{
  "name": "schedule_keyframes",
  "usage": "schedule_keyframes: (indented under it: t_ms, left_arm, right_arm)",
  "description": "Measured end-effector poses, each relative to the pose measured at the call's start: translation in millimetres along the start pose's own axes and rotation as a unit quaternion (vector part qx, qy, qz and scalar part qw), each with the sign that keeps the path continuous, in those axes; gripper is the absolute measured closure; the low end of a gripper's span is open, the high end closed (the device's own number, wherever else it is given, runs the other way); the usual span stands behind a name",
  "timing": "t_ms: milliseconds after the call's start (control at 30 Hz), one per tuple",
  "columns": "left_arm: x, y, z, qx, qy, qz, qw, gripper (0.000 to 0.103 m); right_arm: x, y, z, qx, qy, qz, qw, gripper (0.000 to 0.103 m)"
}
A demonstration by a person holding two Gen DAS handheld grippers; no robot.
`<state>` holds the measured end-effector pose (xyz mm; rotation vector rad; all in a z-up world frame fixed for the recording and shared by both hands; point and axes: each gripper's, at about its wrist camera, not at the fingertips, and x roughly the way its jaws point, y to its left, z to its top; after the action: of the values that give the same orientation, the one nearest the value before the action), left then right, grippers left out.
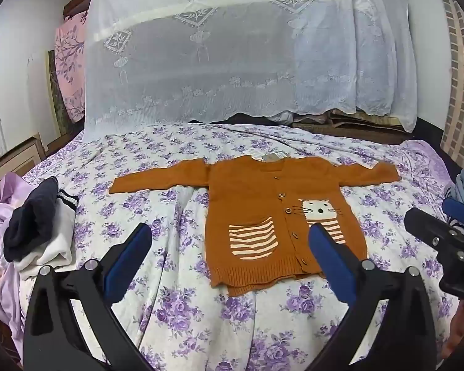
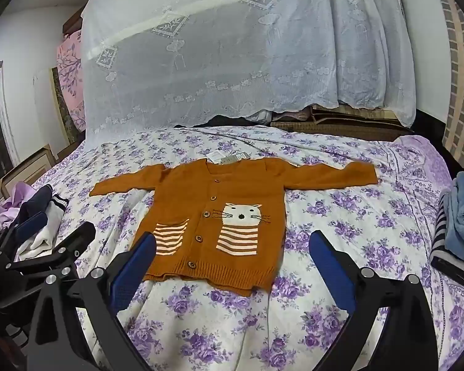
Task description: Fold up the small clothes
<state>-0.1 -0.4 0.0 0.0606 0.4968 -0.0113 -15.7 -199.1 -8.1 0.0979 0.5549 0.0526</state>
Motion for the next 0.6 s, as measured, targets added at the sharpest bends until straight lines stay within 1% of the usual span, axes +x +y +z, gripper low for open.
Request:
schedule_keyframes:
  t_ms: [100,133,233,400,600]
  left_arm:
    - [-0.5,0.1,0.2,-0.004,0.0,-0.001,1.0,0.004]
    - [-0.8,-0.2,0.2,-0.006,0.0,-0.002,1.0,0.004]
    - [-1.2,6.6,1.0,-0.009,0.0,-0.001,1.0,0.004]
    - [-1.6,5.7,1.5,-0.01,0.001,0.0,0.9999,0.004]
    - [-4.8,6.5,0.3,-0.013,-0.006,0.01,0.9999,0.004]
  right_arm:
    - [0.0,-1.5,0.0,-0.004,-0.005,-0.001,1.0,0.004]
    - [-1.5,2.7,-0.7,-0.016,-0.011,-0.008,1.0,0.004]
    - [-1.6,2.6,-1.1,-0.015,-0.012,-0.008,1.0,0.004]
    - [-19.3,15.6,6.8,-0.016,-0.014,-0.006,1.0,0.004]
    - [-13.5,5.4,5.1,-0.012,-0.016,-0.001,1.0,0.004]
